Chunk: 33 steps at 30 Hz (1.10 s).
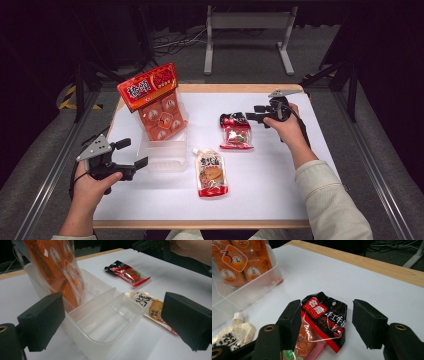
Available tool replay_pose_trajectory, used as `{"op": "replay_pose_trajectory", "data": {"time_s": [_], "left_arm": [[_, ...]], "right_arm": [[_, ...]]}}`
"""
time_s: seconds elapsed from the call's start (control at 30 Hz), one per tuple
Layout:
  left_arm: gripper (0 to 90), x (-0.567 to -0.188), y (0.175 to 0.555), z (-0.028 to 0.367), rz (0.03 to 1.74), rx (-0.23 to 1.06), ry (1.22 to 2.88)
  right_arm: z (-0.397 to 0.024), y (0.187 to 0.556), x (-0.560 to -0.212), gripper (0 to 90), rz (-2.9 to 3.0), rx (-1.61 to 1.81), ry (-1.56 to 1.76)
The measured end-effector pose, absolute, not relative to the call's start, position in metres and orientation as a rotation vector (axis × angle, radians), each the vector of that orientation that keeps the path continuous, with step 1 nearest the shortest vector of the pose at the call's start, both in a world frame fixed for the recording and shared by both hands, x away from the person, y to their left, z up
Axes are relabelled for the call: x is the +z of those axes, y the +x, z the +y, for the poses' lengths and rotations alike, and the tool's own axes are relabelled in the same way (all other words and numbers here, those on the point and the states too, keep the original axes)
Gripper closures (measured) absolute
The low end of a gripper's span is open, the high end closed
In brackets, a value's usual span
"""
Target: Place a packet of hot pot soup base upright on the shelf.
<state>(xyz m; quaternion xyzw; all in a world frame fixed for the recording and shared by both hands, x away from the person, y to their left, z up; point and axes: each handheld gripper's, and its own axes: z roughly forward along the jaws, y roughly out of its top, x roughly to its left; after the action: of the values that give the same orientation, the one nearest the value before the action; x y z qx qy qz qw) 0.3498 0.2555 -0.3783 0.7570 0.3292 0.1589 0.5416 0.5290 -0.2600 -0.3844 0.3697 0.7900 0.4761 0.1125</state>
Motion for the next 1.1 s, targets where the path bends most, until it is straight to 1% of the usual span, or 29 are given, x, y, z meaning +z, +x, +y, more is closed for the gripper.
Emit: {"op": "replay_pose_trajectory", "data": {"time_s": [0.1, 0.27, 0.43, 0.83, 1.1], "left_arm": [[6.1, -0.378, 0.348, 0.256, 0.780, 0.347, 1.775], [6.2, -0.377, 0.344, 0.256, 0.779, 0.344, 1.770], [6.5, -0.379, 0.340, 0.257, 0.784, 0.342, 1.773], [6.2, -0.381, 0.335, 0.256, 0.787, 0.376, 1.794], [6.2, -0.381, 0.336, 0.257, 0.782, 0.383, 1.795]], "right_arm": [[-0.256, 0.533, -0.391, 41.2, 2.308, 1.390, 1.095], [-0.251, 0.540, -0.401, 41.5, 2.310, 1.369, 1.106], [-0.245, 0.550, -0.412, 38.4, 2.382, 1.305, 1.116], [-0.237, 0.559, -0.427, 34.3, 2.392, 1.273, 1.179], [-0.230, 0.561, -0.433, 34.9, 2.413, 1.248, 1.177]]}}
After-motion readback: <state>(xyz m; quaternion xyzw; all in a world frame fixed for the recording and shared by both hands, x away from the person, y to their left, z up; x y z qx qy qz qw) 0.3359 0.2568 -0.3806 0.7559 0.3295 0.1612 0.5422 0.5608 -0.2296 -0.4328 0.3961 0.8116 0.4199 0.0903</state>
